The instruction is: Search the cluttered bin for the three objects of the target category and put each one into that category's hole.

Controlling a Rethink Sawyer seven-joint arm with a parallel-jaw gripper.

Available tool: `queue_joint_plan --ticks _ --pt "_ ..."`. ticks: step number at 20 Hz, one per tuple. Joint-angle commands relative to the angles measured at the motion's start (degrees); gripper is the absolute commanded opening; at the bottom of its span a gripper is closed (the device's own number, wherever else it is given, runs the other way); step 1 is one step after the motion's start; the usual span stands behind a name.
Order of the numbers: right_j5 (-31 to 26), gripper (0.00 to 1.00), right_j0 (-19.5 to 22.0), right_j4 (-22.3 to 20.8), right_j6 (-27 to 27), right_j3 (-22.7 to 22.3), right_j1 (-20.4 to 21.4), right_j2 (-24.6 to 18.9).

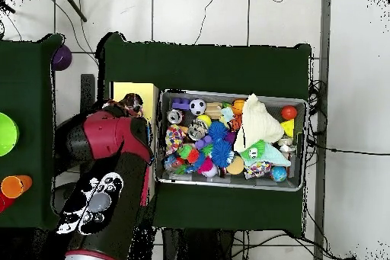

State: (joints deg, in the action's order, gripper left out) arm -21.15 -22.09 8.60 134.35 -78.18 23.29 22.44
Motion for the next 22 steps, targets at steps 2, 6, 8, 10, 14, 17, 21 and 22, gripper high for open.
queue_joint_plan --ticks 2,6,8,10,14,17,21,22 --pt "-5.41 0.00 -0.76 1.31 6.86 -4.29 0.87 -6.03" --pt "-3.32 0.00 -1.09 0.66 6.68 -4.33 0.73 -5.64" --pt "-3.97 0.00 -0.70 0.70 6.06 -4.03 0.68 -6.15" --pt "-4.33 0.00 -0.52 0.70 5.88 -3.62 0.59 -5.99" --pt "-3.89 0.00 -0.36 0.65 5.86 -3.62 0.66 -5.76" --pt "-3.24 0.00 -1.17 0.42 6.26 -4.23 1.02 -5.28" --pt "-0.57 1.00 -2.31 -0.69 6.56 -4.04 0.69 -3.83" --pt "0.63 1.00 -2.65 -1.22 6.44 -4.08 0.60 -3.46"
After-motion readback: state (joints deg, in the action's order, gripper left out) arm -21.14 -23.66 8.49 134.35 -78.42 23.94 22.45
